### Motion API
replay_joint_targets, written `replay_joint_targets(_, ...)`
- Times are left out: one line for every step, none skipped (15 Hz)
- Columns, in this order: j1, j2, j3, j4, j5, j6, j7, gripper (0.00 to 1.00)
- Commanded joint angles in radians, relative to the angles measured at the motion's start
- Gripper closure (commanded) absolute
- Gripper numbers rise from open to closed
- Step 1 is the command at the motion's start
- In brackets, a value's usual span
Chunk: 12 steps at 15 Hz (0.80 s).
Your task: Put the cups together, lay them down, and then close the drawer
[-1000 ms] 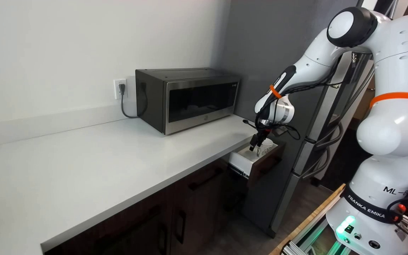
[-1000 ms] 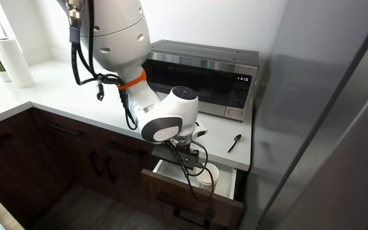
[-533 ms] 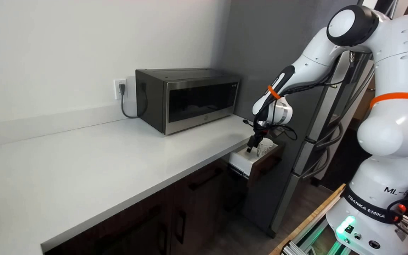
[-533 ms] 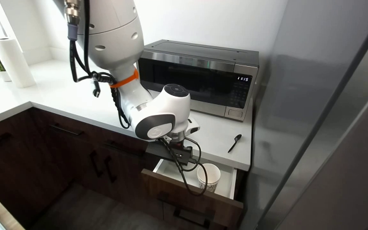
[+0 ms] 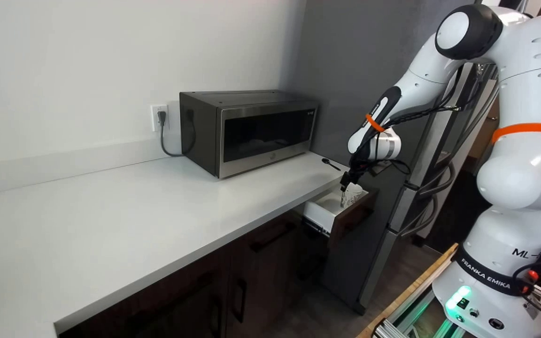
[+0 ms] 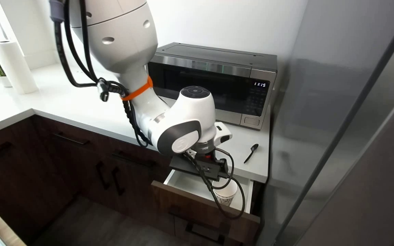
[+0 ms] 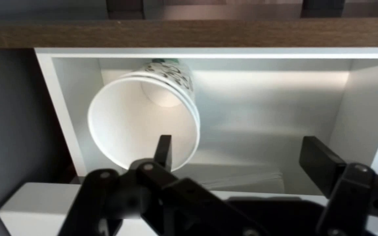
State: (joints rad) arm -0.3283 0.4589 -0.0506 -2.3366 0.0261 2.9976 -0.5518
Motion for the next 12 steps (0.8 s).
replay_joint_targets(0.024,0.026,-0.047,-0.003,-0.077,0.031,0.103,0.00)
replay_joint_targets(0.011,0.041,-0.033,0.002,-0.077,0.033,0.109,0.00)
replay_joint_targets(0.000,0.056,-0.018,0.008,-0.073,0.037,0.119,0.00)
replay_joint_targets(-0.011,0.072,-0.001,0.016,-0.066,0.041,0.125,0.00)
replay_joint_targets(-0.015,0.087,0.010,0.024,-0.060,0.045,0.135,0.00)
replay_joint_targets(-0.014,0.103,0.014,0.033,-0.061,0.052,0.147,0.00)
replay_joint_targets(-0.016,0.118,0.022,0.041,-0.062,0.058,0.155,0.00)
replay_joint_targets(-0.012,0.132,0.022,0.048,-0.067,0.067,0.166,0.00)
replay_joint_targets(-0.009,0.147,0.025,0.057,-0.069,0.073,0.175,0.00)
replay_joint_targets(-0.012,0.159,0.031,0.064,-0.070,0.074,0.180,0.00)
replay_joint_targets(-0.013,0.166,0.036,0.070,-0.070,0.067,0.184,0.00)
replay_joint_targets(-0.018,0.175,0.047,0.077,-0.068,0.065,0.186,0.00)
